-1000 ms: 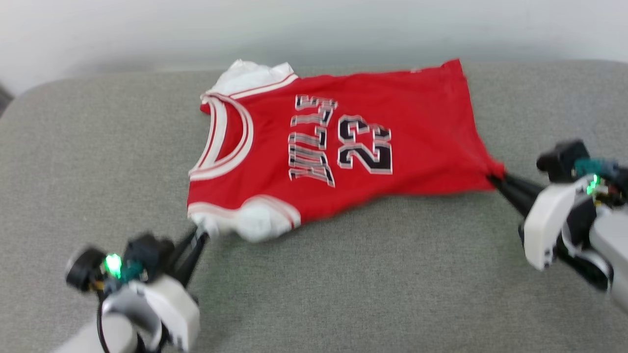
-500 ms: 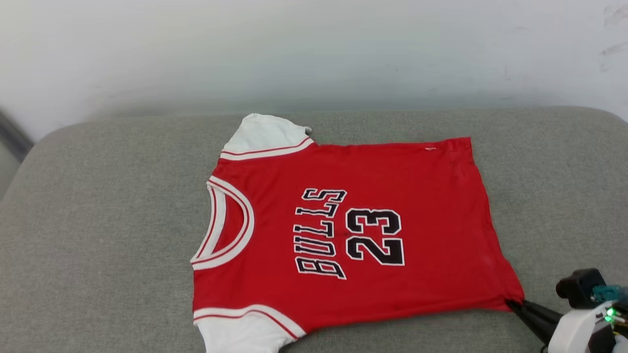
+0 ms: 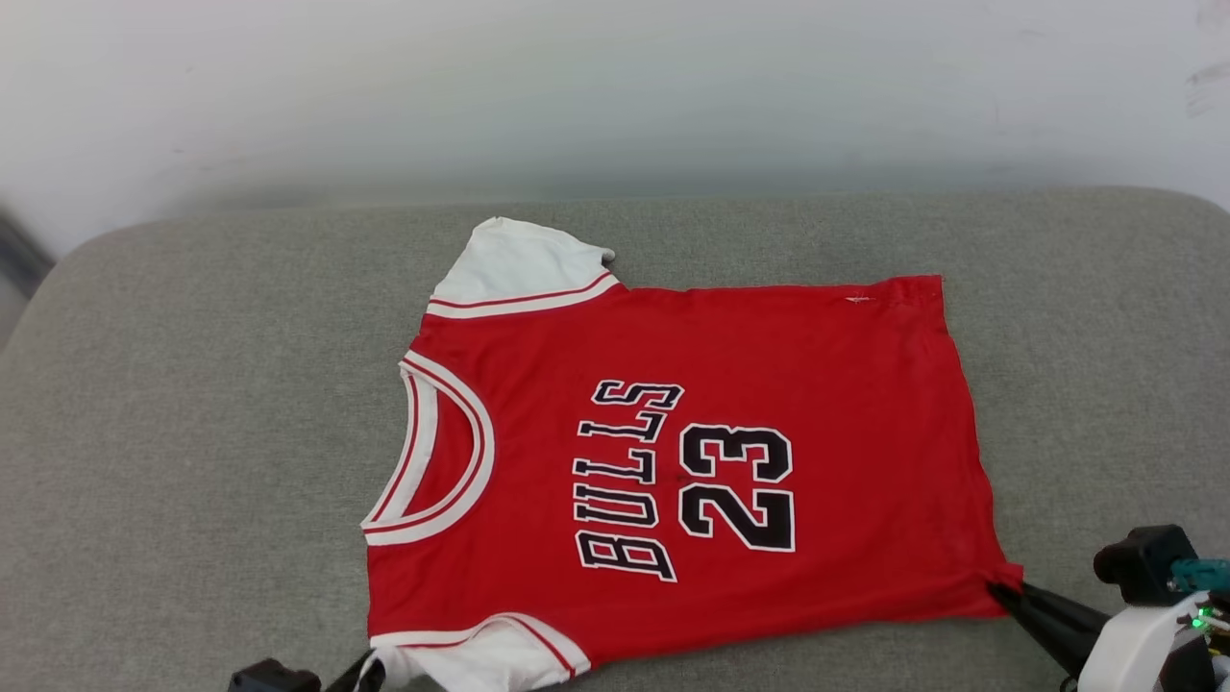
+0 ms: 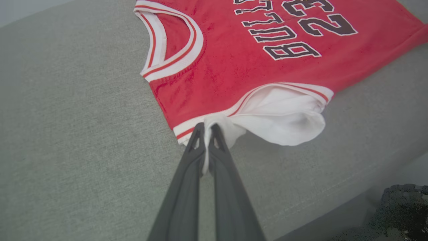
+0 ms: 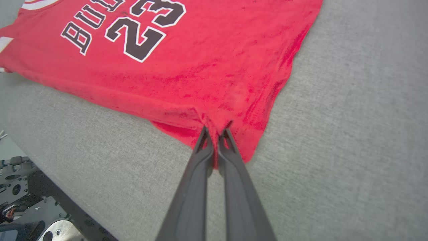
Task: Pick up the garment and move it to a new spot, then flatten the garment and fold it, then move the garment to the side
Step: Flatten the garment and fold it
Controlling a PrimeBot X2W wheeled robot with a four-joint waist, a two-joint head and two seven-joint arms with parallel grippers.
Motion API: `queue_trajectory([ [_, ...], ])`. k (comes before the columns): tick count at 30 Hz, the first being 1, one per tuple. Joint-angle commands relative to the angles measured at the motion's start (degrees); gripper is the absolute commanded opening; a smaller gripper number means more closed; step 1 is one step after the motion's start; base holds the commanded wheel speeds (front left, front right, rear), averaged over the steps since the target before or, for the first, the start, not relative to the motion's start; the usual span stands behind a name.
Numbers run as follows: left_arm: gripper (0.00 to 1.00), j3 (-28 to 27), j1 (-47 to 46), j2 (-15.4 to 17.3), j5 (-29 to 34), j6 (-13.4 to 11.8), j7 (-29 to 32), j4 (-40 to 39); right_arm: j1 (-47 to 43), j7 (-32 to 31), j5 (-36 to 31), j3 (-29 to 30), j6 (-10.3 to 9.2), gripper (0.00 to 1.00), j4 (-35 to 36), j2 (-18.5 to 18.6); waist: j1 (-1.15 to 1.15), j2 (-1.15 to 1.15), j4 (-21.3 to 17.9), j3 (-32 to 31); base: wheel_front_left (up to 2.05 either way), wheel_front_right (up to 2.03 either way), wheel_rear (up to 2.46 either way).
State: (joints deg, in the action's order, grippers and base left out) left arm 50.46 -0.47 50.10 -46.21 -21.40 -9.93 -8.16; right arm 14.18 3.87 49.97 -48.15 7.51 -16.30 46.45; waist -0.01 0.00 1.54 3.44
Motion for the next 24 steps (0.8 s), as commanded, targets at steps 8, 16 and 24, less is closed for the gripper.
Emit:
queue_trajectory([
  [8, 0.0, -2.32, -9.16, 0.1, 2.52, 2.54, 0.98, 1.9, 0.41, -4.38, -4.42, 8.81, -0.04, 0.0, 4.47, -1.89, 0.01, 0.0, -1.33, 3.77, 0.0, 0.0, 0.0],
  [16, 0.0, -3.95, -20.53, -1.46, 4.51, 7.14, 3.04, 6.96, 3.23, -8.87, -7.2, 14.12, -0.04, 0.0, 7.59, -4.19, 0.01, 0.0, -2.69, 9.3, 0.0, 0.0, 0.0],
  [24, 0.0, -4.18, -28.84, -2.79, 5.64, 11.15, 5.24, 14.52, 8.62, -12.11, -9.09, 14.68, -0.04, 0.0, 6.91, -6.52, 0.01, 0.0, -4.03, 15.18, 0.0, 0.0, 0.0],
])
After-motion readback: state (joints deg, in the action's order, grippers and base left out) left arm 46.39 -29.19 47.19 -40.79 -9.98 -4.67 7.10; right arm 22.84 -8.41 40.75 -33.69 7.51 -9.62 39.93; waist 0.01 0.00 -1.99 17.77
